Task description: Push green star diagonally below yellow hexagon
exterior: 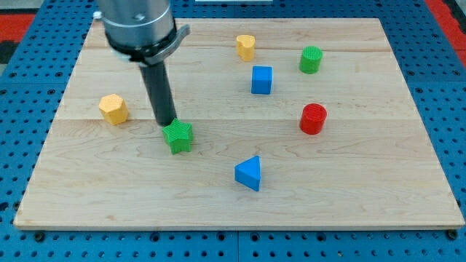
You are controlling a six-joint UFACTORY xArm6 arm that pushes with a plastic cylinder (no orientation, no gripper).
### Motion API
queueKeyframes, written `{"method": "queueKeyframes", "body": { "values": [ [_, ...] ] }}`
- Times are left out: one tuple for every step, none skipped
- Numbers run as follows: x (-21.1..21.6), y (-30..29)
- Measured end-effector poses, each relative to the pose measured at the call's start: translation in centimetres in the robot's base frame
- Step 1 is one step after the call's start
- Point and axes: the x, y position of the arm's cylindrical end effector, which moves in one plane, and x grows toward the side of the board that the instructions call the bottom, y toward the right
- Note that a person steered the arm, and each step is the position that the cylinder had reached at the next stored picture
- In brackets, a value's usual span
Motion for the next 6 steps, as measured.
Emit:
{"method": "queueKeyframes", "body": {
  "values": [
    [-2.4,2.9],
    [3.0,5.3],
    [4.6,4.9],
    [4.3,4.8],
    [2.3,0.7],
    [1.5,4.6]
  ]
}}
